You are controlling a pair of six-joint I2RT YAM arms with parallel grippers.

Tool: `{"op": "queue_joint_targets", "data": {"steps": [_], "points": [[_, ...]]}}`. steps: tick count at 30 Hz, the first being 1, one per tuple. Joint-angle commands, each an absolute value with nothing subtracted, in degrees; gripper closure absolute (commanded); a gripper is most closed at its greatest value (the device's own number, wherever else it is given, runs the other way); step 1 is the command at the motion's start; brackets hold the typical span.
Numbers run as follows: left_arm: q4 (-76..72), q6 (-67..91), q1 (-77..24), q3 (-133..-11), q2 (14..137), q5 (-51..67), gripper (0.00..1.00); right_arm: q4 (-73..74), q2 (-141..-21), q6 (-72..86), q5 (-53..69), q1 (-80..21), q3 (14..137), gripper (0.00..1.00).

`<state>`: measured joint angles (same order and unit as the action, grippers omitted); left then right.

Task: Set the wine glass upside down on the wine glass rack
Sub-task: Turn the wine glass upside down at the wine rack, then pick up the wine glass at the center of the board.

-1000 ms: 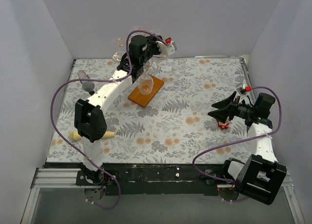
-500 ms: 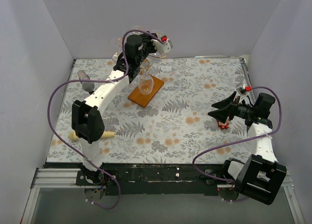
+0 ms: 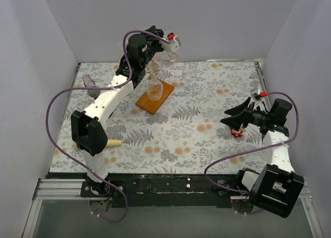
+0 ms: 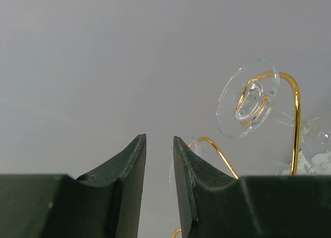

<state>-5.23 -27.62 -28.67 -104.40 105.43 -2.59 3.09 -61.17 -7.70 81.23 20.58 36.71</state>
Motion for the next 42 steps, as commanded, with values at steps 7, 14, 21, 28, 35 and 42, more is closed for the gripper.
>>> {"op": "queue_joint_targets", "data": {"steps": [7,14,21,28,35,42], "points": [[-7.0,-17.4,-28.4,-104.2,97.7,-1.9,0.66,2.8,-60.6,-8.1,82.4,20.8,37.2,0.19],[-7.6,-3.6,-28.4,-100.2,90.1,-0.6,0.56,2.9,-60.6,-8.8,81.0,20.8,37.0,0.19],[-7.6,14.8,-28.4,-89.1,77.1,-1.7,0.37,11.3,-60.4,-18.4,76.3,20.9,38.7,0.19],[-3.6,30.2,-28.3,-76.9,61.1,-4.5,0.07,10.8,-57.3,-20.6,72.3,21.2,36.7,0.18],[5.3,39.0,-28.3,-67.6,48.1,-3.4,0.02,29.3,-60.2,-35.6,67.6,21.2,44.4,0.19],[12.3,48.2,-28.3,-59.4,37.6,-1.6,0.02,40.9,-61.4,-42.4,62.2,21.2,52.6,0.2]]}}
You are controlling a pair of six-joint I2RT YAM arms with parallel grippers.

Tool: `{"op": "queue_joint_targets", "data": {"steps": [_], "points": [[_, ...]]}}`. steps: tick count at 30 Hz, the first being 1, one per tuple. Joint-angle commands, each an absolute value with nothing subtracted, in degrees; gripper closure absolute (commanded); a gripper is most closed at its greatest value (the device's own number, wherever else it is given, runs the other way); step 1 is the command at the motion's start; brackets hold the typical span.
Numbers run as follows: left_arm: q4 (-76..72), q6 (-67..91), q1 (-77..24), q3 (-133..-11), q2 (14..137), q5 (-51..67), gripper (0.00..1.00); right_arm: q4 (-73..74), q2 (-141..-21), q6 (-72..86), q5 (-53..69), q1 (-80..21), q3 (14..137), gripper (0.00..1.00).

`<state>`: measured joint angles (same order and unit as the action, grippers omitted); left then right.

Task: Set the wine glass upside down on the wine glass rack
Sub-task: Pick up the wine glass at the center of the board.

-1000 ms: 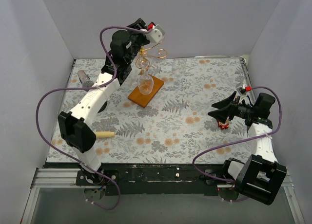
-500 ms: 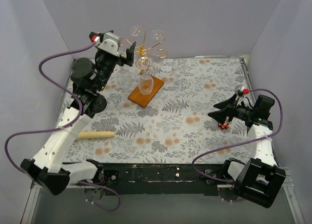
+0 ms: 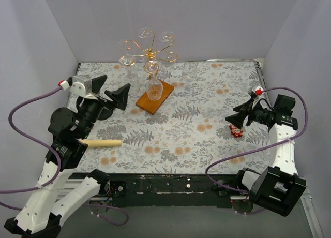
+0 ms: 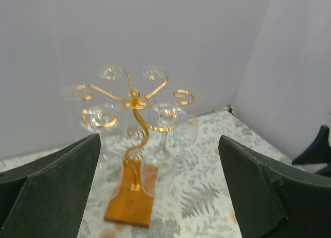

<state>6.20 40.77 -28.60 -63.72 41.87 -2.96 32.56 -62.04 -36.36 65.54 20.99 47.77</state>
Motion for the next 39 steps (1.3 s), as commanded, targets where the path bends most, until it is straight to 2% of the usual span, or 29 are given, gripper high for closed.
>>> {"op": "queue_joint_targets", "data": {"steps": [1,14,27,32,39], "points": [[12.5,49.2,-28.3,-58.0,35.7,-1.3,0.02,41.0,-61.0,-42.3,61.7,21.2,53.3,0.2],[16.6,59.1,-28.3,-50.3,23.6,-0.4,0.02,41.7,-58.4,-45.3,63.4,21.1,56.9,0.2],[14.7,65.3,-28.3,-47.2,22.5,-0.4,0.02,50.7,-67.0,-54.1,61.2,18.4,66.1,0.2],[14.5,66.7,-28.3,-47.1,23.1,-0.7,0.02,51.8,-70.3,-55.3,57.0,12.9,70.1,0.2],[14.8,66.8,-28.3,-49.0,24.4,-2.4,0.02,55.2,-76.3,-57.3,47.4,0.3,77.9,0.2]]}}
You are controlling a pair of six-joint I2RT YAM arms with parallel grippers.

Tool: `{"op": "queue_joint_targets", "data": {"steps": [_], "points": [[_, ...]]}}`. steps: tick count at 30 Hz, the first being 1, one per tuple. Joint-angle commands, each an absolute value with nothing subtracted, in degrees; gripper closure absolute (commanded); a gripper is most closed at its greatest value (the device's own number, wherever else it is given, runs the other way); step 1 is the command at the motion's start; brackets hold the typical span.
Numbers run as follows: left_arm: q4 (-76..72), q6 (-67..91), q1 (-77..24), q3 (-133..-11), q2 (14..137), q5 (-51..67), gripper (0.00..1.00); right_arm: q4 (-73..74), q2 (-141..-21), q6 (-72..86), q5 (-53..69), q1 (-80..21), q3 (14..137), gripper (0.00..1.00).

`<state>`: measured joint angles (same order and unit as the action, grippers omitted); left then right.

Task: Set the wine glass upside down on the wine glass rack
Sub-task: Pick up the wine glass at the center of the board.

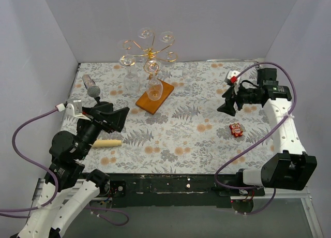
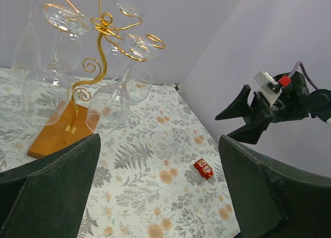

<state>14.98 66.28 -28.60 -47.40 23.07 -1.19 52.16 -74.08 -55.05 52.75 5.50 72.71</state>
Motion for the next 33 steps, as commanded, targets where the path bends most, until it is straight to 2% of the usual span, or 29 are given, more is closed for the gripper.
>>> {"op": "queue_joint_targets", "data": {"steps": [1,16,33], "points": [[14.9,66.9,-28.3,-49.1,24.7,-2.4,0.02,55.2,-77.2,-57.2,46.6,-2.0,78.8,0.2],[15.6,66.9,-28.3,-50.5,28.4,-3.2,0.02,48.4,-85.3,-54.5,40.0,-11.9,85.0,0.21],[18.0,65.7,-28.3,-49.7,29.4,-4.2,0.02,41.1,-85.5,-53.9,37.2,-13.0,83.3,0.21]]}}
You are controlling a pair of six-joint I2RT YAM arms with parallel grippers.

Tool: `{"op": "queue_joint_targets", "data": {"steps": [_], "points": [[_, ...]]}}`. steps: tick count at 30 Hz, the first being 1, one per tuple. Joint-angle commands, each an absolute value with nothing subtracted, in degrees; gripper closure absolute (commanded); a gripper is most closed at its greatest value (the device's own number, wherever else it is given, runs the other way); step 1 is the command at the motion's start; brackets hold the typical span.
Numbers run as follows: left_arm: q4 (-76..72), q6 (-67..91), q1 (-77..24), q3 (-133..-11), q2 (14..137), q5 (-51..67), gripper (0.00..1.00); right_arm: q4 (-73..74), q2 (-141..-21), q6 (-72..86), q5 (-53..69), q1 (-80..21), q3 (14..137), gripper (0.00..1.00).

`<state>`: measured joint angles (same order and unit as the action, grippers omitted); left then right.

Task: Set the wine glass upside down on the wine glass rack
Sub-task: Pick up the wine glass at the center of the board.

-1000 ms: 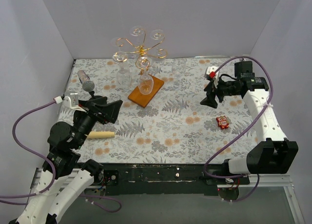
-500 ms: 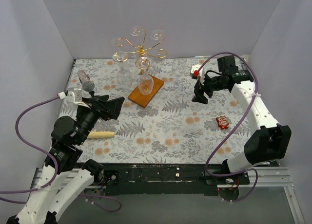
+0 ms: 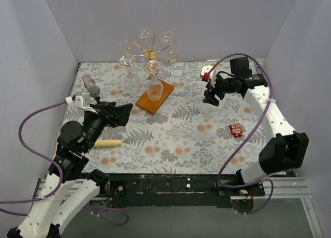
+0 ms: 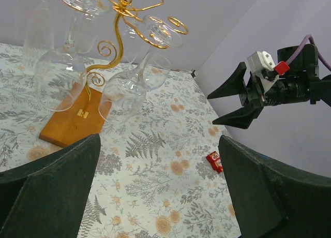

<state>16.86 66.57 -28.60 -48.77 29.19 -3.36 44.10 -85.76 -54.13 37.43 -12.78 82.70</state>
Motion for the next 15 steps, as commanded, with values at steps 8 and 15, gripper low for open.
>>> {"op": "queue_joint_targets", "data": {"steps": [8,15], "points": [[18.5,65.3,-28.3,-49.6,28.7,-4.6,0.02,40.0,-86.1,-53.6,36.7,-13.2,83.1,0.2],[18.9,65.0,-28.3,-49.7,28.3,-4.8,0.02,37.7,-88.5,-51.0,35.4,-13.3,83.8,0.2]]}}
